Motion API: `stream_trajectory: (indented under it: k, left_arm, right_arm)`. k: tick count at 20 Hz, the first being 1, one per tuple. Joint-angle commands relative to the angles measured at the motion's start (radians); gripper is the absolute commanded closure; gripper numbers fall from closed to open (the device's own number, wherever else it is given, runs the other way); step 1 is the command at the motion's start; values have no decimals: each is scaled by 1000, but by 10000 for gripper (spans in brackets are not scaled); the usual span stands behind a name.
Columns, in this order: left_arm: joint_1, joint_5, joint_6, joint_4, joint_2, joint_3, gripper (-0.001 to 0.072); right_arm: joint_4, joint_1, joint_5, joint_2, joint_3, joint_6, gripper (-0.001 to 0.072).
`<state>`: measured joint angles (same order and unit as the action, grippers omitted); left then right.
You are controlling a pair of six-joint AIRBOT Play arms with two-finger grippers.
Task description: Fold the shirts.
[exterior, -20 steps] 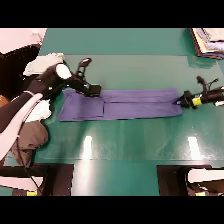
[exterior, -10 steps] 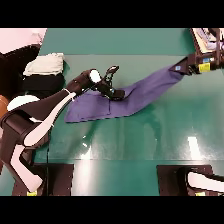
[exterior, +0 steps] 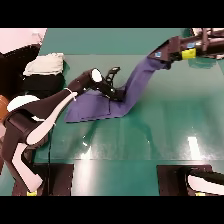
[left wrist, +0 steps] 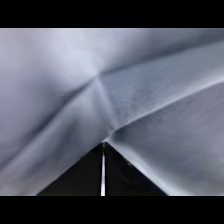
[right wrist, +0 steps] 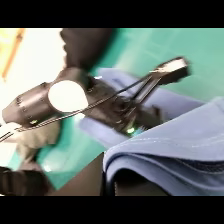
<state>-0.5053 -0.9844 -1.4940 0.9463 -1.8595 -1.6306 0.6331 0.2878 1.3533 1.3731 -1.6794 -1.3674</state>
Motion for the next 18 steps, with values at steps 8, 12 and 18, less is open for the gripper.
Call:
stream_trajectory:
  k: [8,12,18]
  left_arm:
    - [481,-193,2,367,452,-1,684]
    - [630,-229,2,371,552,-2,684]
    - [650,-294,5,300,568,2,684]
  right_arm:
    - [-31,510,-236,364,-232,27,623]
    - [-18,626,-200,550,-397,71,232]
    - [131,447,-62,403,-71,47,270]
